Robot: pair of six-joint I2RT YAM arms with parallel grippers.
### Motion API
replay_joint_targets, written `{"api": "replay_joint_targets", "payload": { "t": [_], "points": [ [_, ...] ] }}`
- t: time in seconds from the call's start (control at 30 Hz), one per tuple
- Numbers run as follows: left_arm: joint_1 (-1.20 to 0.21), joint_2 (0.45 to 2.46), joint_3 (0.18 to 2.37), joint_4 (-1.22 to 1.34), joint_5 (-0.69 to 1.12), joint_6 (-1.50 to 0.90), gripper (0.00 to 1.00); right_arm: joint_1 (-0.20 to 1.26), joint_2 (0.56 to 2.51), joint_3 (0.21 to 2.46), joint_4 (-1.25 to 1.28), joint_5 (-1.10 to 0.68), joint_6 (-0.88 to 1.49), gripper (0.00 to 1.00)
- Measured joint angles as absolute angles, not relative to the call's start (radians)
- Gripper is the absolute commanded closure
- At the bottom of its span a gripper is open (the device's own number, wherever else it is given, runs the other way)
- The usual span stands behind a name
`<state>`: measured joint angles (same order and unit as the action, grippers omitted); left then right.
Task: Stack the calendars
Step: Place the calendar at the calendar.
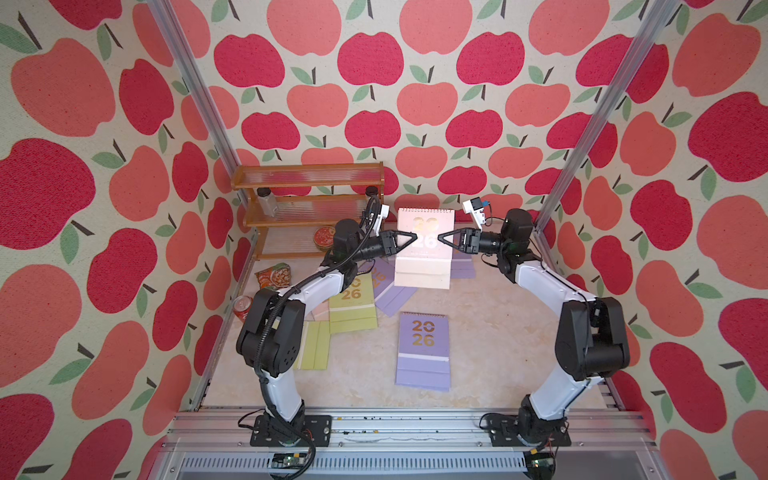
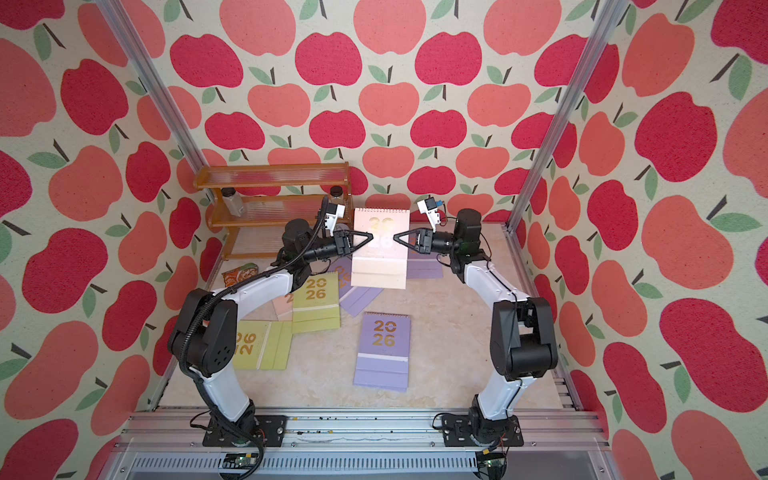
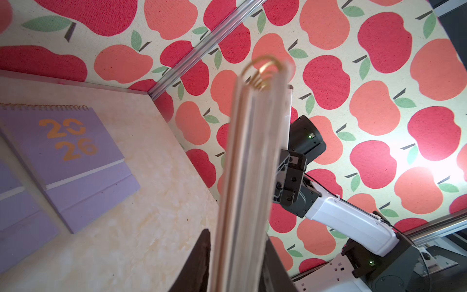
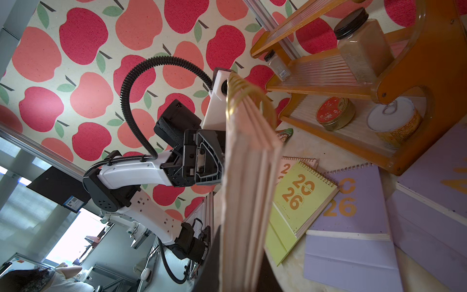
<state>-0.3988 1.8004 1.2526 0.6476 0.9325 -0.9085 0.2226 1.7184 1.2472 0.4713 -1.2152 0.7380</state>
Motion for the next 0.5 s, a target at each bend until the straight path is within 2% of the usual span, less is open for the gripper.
{"api": "replay_joint_targets", "payload": {
  "t": [0.17,0.4,0.5],
  "points": [
    [-0.348,1.754,1.289,0.502,0.971,-0.815,0.64,0.223,1.718,1.283,0.291,-1.234,0.614,1.00],
    [-0.331,1.736,1.310,0.437,1.015,-0.766,0.65,0.236,1.719,1.308,0.166,-1.279,0.527,1.00],
    [-0.331,1.736,1.312,0.436,1.040,-0.763,0.73,0.249,1.720,1.330,0.099,-1.289,0.482,1.00]
  ]
}}
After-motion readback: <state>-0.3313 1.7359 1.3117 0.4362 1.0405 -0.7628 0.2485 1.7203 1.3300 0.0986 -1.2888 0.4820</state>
